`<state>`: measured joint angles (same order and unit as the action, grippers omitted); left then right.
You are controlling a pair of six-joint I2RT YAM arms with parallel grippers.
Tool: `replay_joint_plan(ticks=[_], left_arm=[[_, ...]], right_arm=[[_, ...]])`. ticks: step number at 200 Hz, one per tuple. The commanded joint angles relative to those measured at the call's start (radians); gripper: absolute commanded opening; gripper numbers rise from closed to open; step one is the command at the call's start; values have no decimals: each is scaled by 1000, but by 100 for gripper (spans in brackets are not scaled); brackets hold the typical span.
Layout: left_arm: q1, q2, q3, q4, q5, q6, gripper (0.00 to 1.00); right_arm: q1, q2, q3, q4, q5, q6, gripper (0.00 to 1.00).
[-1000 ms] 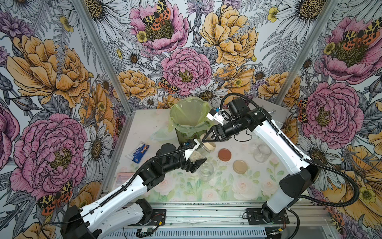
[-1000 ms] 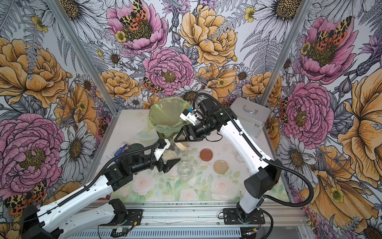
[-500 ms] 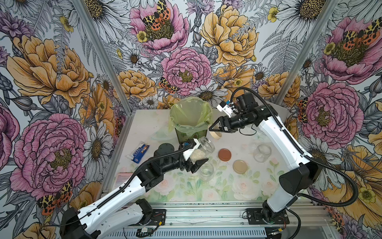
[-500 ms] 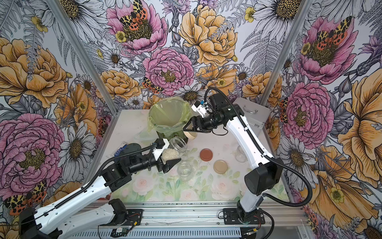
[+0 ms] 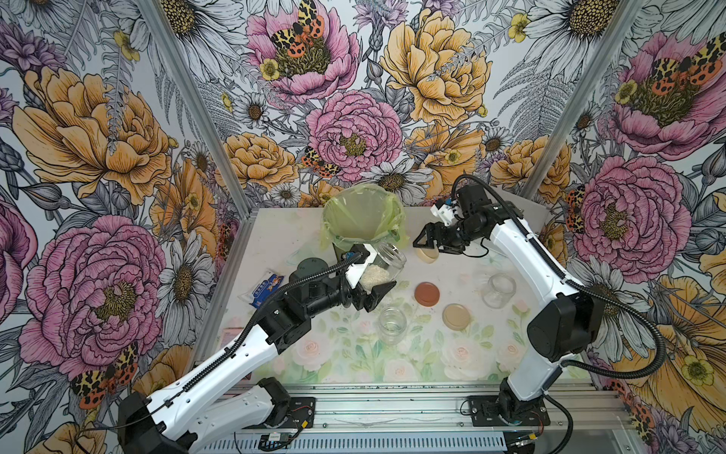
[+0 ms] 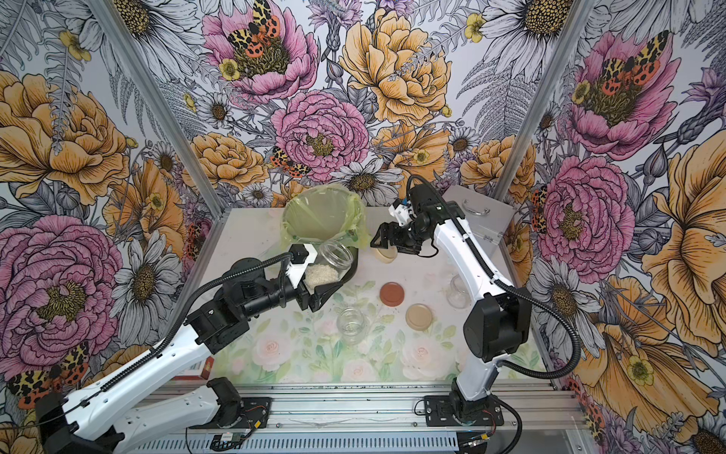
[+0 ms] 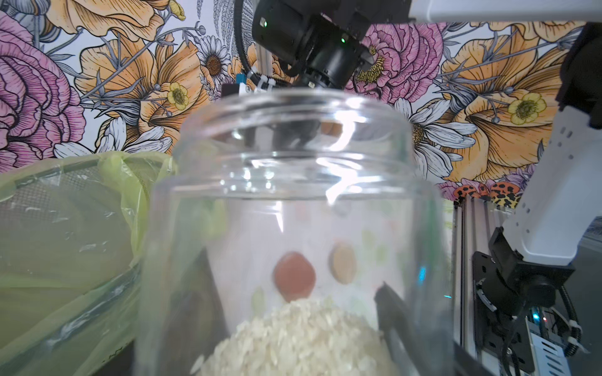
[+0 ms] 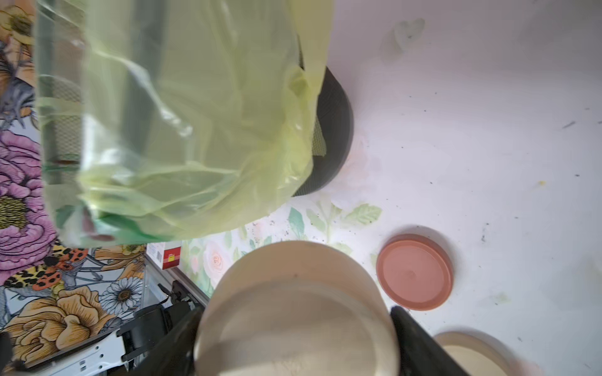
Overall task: Empty moldy rice from jars
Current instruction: Place the lid at the center of the board.
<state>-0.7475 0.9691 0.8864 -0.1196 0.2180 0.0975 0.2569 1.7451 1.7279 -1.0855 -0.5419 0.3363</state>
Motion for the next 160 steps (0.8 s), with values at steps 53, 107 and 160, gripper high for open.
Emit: replay_joint_plan(ticks=[53, 107, 160], left_arm=[[68, 59, 200, -90, -59, -133, 0], [97, 135, 320, -187, -71, -272, 0], [119, 248, 490, -289, -29, -420, 0]], right_arm=[[-26, 195, -7, 133, 273, 78, 66], [-23, 359, 51, 144, 459, 83, 70], [-29, 443, 103, 139, 514, 82, 80]])
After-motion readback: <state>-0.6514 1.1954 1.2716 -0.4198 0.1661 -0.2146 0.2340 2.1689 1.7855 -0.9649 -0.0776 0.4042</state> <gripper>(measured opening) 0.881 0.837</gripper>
